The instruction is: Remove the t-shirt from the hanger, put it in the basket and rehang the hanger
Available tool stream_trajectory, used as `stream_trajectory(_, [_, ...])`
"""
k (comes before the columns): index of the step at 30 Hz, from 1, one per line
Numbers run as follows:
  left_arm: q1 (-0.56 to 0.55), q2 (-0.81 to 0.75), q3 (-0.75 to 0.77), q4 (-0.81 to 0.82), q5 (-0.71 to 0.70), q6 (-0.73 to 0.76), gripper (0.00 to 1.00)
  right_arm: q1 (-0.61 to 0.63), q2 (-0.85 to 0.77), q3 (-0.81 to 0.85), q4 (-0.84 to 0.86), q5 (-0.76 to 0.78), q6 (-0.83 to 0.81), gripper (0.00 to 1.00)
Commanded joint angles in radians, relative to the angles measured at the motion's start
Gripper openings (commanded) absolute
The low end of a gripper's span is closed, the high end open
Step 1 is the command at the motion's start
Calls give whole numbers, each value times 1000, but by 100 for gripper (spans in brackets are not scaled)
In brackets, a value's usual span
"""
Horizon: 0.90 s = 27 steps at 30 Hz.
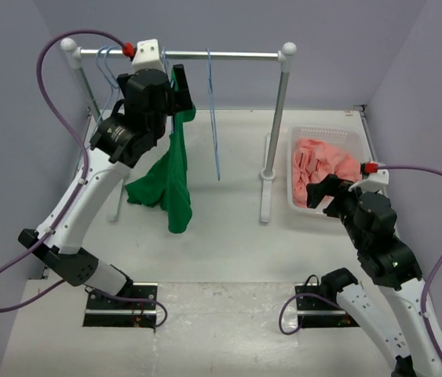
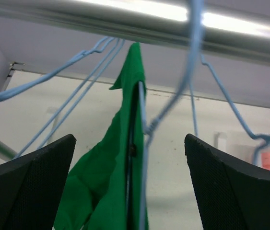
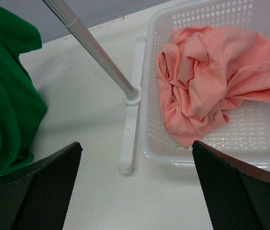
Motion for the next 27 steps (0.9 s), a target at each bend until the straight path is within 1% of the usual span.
stream_trajectory(1, [60, 19, 34, 42, 49, -5, 95, -1, -9, -1, 13, 29, -10, 99])
stream_trajectory(3, [61, 36, 17, 68, 62, 24, 91, -1, -11, -1, 10, 35, -13, 99])
stream_trajectory(6, [63, 65, 24, 88, 91, 42, 76, -3, -11, 1, 7, 46, -13, 99])
stream_trajectory(7, [64, 77, 35, 86, 93, 42, 67, -3, -11, -1, 7, 51, -12, 99])
stream_trajectory(9, [64, 88, 38, 88, 90, 42, 55, -3, -9, -1, 2, 61, -12, 99])
stream_trajectory(10, [64, 90, 41, 86, 88, 43, 47, -3, -9, 1, 1, 64, -10, 99])
stream_trajectory(11, [64, 88, 41, 80, 85, 40, 41, -1, -11, 1, -2, 71, -9, 99])
stream_trajectory(12, [64, 85, 38, 79, 84, 39, 31, -1, -11, -1, -2, 74, -7, 99])
stream_trajectory(14, [66, 74, 31, 80, 73, 31, 17, -1, -15, -1, -1, 77, -2, 99])
stream_trajectory(15, [64, 62, 21, 83, 69, 29, 3, -1, -15, -2, -2, 77, 1, 99])
stream_trajectory(16, [64, 56, 17, 88, 61, 29, 0, -1, -17, -2, -2, 75, 2, 99])
stream_trajectory(23, [64, -8, 26, 128, 99, 46, 0, -1, -27, -1, -13, 51, 10, 99])
stream_trajectory(27, [64, -31, 96, 110, 85, 49, 0, -3, -37, -2, -21, 22, 5, 99])
